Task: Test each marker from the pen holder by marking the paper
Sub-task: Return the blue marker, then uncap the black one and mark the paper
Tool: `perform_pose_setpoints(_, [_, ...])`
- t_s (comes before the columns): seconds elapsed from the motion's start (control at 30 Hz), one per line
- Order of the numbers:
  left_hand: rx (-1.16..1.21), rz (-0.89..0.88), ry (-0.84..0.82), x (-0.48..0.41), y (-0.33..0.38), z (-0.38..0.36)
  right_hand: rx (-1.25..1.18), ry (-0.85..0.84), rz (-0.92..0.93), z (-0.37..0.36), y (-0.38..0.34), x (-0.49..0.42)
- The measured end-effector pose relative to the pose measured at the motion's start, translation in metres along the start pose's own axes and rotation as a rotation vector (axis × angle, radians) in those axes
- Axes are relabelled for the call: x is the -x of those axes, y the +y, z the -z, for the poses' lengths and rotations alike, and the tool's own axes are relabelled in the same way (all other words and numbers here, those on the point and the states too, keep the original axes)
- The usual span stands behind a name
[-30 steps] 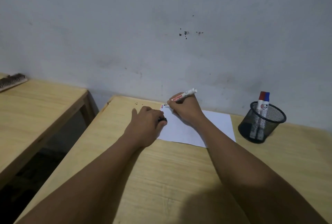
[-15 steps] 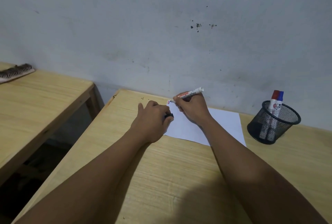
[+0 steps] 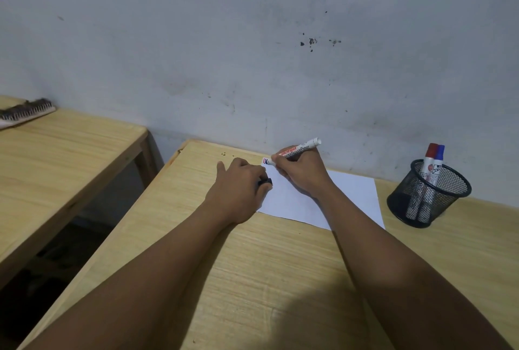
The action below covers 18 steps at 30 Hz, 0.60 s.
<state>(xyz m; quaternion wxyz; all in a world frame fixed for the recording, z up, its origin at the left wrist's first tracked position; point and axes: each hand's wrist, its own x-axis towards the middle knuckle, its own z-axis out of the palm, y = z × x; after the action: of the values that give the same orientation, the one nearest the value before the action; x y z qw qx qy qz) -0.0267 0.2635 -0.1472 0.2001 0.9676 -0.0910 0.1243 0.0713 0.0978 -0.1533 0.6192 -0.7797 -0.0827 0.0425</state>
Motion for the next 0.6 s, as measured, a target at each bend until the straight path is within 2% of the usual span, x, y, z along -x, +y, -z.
perform_pose_setpoints(0.33, [-0.002,0.005,-0.015,-0.002,-0.002,-0.002,-0.006,-0.010,-0.019,-0.001,-0.004,0.003])
perform_pose_setpoints(0.47, [0.011,0.011,-0.018,-0.002,-0.002,0.000,-0.153,0.063,-0.048,0.002,-0.015,0.004])
perform_pose_setpoints(0.6, [0.027,0.012,-0.019,0.000,0.001,0.002,-0.239,0.124,0.025,0.016,-0.039,0.019])
